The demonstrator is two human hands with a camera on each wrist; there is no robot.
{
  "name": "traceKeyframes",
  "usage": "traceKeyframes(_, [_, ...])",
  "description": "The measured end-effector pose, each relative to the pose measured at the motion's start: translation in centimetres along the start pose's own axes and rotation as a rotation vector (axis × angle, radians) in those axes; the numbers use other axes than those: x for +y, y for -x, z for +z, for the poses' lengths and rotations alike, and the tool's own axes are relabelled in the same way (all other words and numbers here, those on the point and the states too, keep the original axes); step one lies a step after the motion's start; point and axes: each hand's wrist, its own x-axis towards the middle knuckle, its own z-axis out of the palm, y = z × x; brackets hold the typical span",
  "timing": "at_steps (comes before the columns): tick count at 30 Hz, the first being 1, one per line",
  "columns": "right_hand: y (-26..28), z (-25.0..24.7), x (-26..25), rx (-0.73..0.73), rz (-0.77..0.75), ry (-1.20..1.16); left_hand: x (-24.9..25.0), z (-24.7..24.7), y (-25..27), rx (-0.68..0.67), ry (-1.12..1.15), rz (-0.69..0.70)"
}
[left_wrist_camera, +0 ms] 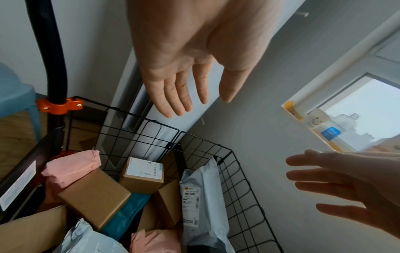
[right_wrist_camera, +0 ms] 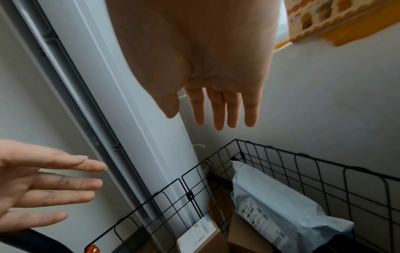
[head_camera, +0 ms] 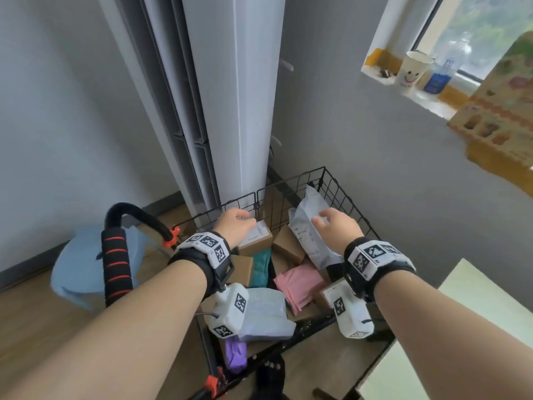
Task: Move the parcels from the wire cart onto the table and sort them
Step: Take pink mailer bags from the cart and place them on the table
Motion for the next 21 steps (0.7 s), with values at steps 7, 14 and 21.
traceKeyframes(7, [-6.1, 2.0, -0.2, -0.166, -0.046, 0.061, -2.3, 0.4, -4.4, 0.084, 0.057, -0.128])
traceKeyframes(14, [-11.1, 7.3, 1.9, -0.229, -0.016, 0.027, -7.3, 4.1, -6.8, 0.092, 0.135, -0.299])
traceKeyframes(21, [-14.5, 14.9, 5.5, -0.324, 0.058, 0.063, -12.4, 9.7, -10.2, 0.001, 0.240, -0.374])
